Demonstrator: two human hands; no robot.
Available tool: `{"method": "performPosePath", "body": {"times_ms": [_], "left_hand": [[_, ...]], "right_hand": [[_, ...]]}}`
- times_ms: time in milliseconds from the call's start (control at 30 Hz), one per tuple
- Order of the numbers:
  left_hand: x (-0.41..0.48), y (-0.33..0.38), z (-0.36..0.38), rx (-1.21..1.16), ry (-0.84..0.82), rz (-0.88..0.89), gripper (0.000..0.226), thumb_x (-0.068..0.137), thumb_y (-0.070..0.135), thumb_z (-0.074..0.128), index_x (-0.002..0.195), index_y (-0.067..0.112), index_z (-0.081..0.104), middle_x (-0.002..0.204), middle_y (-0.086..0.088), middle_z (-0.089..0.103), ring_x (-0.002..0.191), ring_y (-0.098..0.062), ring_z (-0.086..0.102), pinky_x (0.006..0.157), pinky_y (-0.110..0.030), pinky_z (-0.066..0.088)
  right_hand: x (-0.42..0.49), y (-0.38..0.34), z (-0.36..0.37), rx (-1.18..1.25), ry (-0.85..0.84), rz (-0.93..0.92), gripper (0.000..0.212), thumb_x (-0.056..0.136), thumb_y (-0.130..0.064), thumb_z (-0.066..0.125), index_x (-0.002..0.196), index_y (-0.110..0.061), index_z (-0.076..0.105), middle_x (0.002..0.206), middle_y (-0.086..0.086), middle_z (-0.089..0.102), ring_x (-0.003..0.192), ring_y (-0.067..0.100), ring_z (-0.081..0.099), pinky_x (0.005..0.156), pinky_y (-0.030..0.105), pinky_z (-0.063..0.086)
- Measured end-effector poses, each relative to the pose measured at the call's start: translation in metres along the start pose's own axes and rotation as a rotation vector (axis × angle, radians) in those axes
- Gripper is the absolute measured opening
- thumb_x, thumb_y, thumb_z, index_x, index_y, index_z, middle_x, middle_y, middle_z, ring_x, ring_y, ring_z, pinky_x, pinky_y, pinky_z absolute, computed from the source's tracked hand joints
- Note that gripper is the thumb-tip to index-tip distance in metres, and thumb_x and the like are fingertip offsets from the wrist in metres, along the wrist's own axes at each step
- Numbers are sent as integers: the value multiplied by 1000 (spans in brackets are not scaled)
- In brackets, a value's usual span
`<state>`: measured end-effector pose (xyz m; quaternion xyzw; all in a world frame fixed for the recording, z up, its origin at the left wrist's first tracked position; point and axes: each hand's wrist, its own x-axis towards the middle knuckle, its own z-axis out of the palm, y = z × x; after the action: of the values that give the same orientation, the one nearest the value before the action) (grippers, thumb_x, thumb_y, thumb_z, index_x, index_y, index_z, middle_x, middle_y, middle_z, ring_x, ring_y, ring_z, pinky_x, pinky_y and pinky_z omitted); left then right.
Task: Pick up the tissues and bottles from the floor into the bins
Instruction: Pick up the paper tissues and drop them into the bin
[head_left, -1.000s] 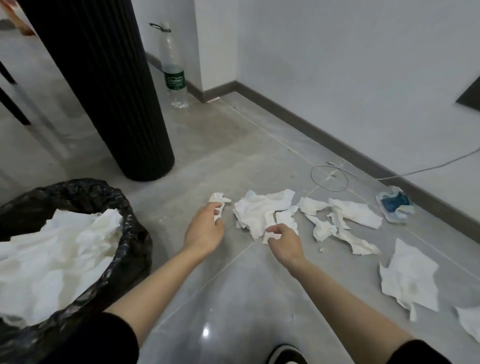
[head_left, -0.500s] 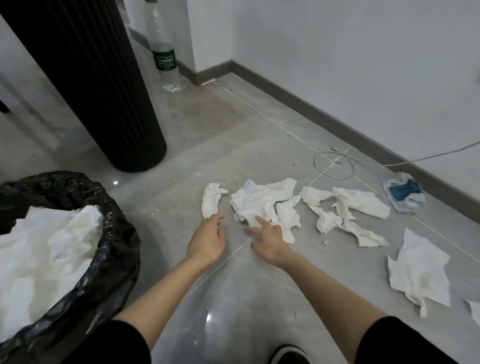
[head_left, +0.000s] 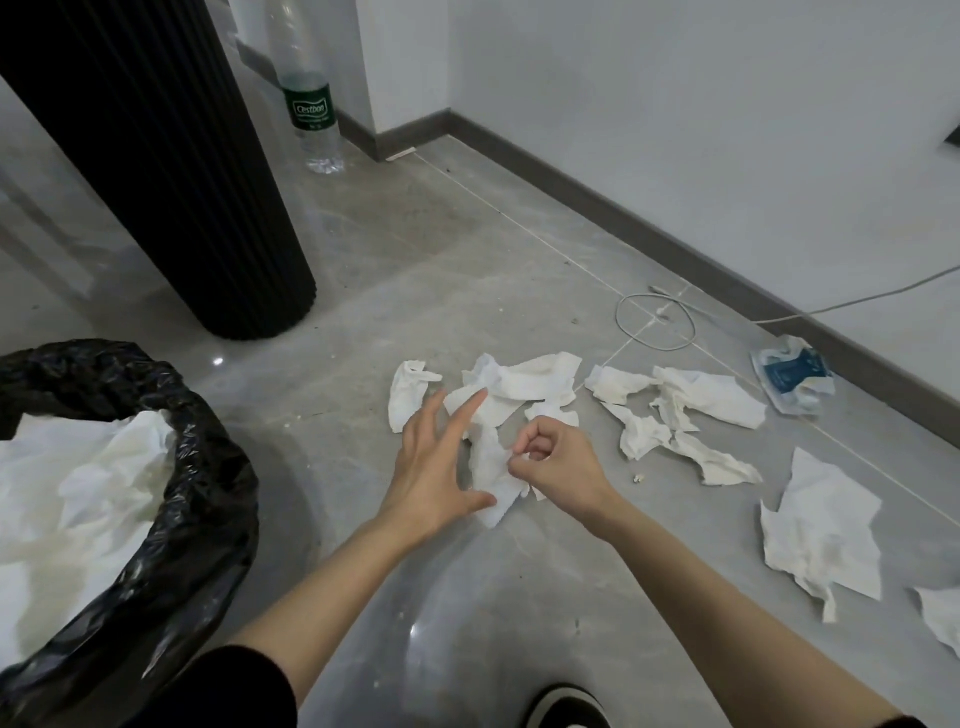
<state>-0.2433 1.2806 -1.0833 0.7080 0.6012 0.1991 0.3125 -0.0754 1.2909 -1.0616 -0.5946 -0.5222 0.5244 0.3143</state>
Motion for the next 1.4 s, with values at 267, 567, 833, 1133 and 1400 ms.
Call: {"method": "performPosePath", "body": {"times_ms": [267, 567, 833, 1133, 1400], "left_hand": [[6, 1, 10, -38, -56, -106, 22, 90, 25, 59, 110, 17, 55, 118, 0, 51, 116, -21, 43, 82, -23, 34], [-1, -12, -4, -211, -71, -391, 50, 81, -15, 36, 101, 16, 70, 108, -4, 62, 90, -29, 62, 57, -37, 58], [2, -31, 6, -131, -149, -443, 39, 80, -8, 40, 96, 10, 70, 114, -21, 57, 94, -38, 61, 73, -33, 50], [-1, -6, -10, -76, -238, -426, 35, 83, 14, 60, 115, 11, 45, 112, 0, 21, 99, -18, 43, 85, -21, 39], [-15, -6, -67, 19, -139, -210, 28, 82, -7, 47, 100, 14, 54, 110, -2, 33, 102, -21, 47, 84, -26, 45]], "right_hand": [[-3, 14, -9, 158, -10, 116, 22, 76, 6, 69, 76, -10, 55, 86, 18, 71, 66, 18, 60, 66, 27, 49], [8, 58, -10, -712, -108, 37, 42, 84, -8, 51, 122, -27, 56, 128, -7, 49, 117, 16, 48, 89, 29, 43], [9, 70, 15, -856, -168, 97, 59, 88, -8, 48, 144, -22, 34, 145, -1, 31, 128, 23, 36, 94, 34, 42], [-3, 69, 37, -1155, -160, -178, 18, 92, -11, 47, 110, -10, 50, 114, 6, 52, 106, 26, 51, 67, 30, 30], [-4, 6, 51, -536, 93, -75, 15, 89, -24, 59, 93, -10, 58, 93, 2, 62, 88, 19, 57, 72, 27, 40]]}}
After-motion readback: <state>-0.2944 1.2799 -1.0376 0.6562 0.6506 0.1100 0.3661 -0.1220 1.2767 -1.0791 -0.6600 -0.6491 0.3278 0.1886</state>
